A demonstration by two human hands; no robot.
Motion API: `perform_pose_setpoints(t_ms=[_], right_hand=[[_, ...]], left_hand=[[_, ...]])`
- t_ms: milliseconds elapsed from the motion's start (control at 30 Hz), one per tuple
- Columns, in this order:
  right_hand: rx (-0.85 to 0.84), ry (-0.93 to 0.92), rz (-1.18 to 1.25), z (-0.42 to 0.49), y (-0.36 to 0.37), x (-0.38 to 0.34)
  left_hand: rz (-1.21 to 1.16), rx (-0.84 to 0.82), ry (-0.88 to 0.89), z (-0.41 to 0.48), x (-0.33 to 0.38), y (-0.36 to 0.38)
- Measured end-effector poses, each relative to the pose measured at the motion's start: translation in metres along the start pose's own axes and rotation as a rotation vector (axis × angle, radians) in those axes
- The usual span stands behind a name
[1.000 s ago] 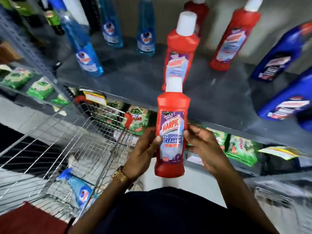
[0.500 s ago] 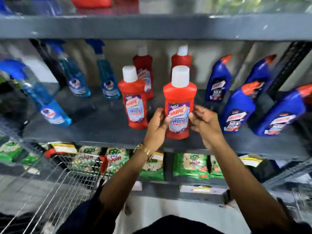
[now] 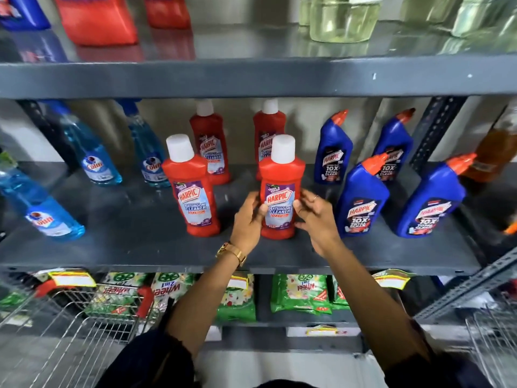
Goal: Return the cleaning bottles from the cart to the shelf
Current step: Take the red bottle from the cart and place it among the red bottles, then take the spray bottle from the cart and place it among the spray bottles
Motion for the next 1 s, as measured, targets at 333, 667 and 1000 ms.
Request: perform_pose_setpoints(t_ms=[333, 667, 1000], right_hand=[[0.244, -0.076, -0.012, -0.015, -0.002, 0.009], [-0.123, -0.481, -0.374, -0.120, 0.155, 0.033], [-1.089, -0.436, -0.817, -0.260, 0.365, 0.130]], left_hand=[[-0.134, 0.028, 0.020, -0.018, 0.006, -0.010], [0.072, 0.428, 0.064, -0.154, -0.007, -0.159], [0.177, 1.014, -0.767, -0.396, -0.160, -0.323]])
Point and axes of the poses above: each hand's wrist, its own z-axis towards the middle knuckle, its own y-axis out of the palm, x = y × z, the point moved 6 cm from there along z, towards the middle knuckle, and after that the axes turned 4 degrees about -z, right-handed, at the moved point
